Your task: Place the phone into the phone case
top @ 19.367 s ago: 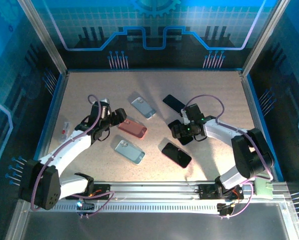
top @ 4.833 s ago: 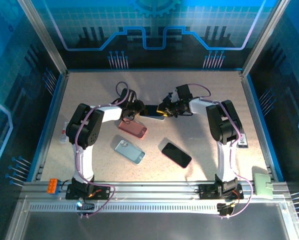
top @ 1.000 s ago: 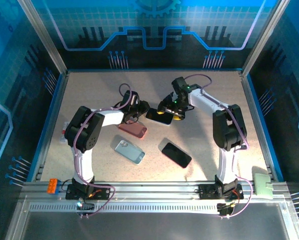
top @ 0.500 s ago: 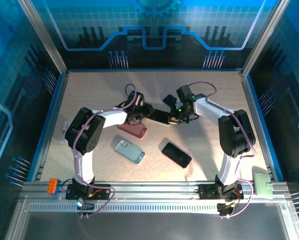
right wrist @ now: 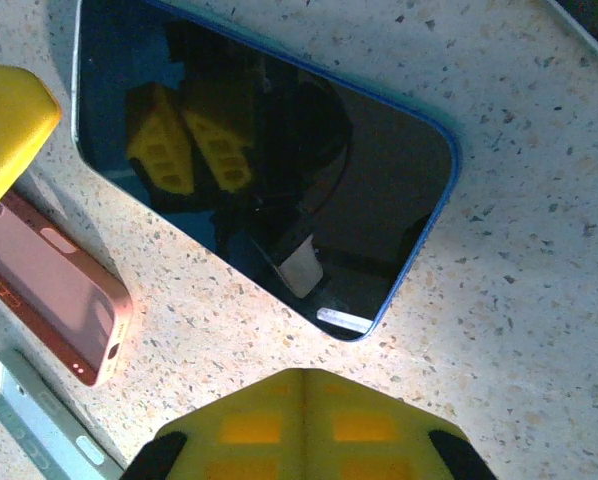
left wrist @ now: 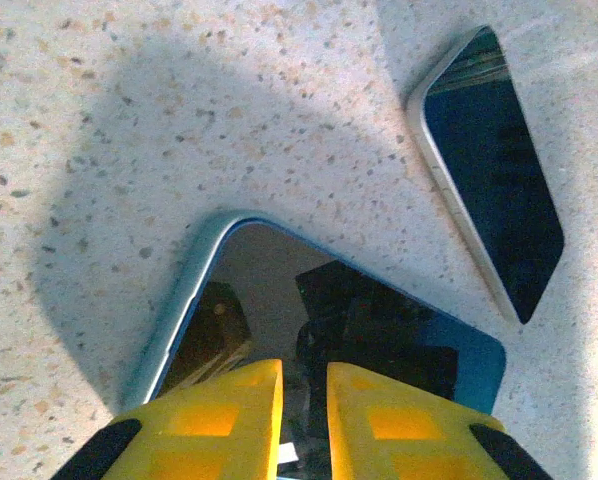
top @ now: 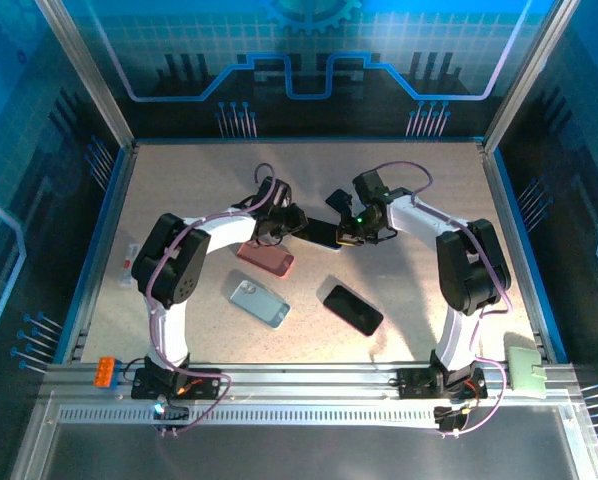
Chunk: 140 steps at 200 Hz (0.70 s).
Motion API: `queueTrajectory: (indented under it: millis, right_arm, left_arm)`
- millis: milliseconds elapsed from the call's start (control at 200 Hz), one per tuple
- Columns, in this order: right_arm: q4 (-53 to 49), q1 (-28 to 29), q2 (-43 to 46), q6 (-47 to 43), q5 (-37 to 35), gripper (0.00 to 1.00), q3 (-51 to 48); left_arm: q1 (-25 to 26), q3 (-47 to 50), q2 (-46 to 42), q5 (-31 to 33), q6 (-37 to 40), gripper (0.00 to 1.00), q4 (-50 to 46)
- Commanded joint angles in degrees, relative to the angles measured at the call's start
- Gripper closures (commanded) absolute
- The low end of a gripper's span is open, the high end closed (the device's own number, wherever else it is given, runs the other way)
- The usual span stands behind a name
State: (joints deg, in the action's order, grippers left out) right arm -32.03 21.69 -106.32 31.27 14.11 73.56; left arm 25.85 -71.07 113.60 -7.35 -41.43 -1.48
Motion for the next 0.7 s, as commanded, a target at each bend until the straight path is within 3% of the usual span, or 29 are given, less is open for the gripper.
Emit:
queueTrajectory:
  millis: [0, 695]
  right_arm:
    - [-0.2, -0.5, -1.6, -1.4, -0.3, 1.0, 1.6]
    - [-2.9, 0.1, -4.8, -2.6, -3.6, 1.0, 3.4]
  left_arm:
    - [0.2, -1.6, 1.7, 0.2, 2.0, 0.84, -3.9]
    - [0.1, -2.0, 2.8, 2.5, 2.4, 0.99, -7.5]
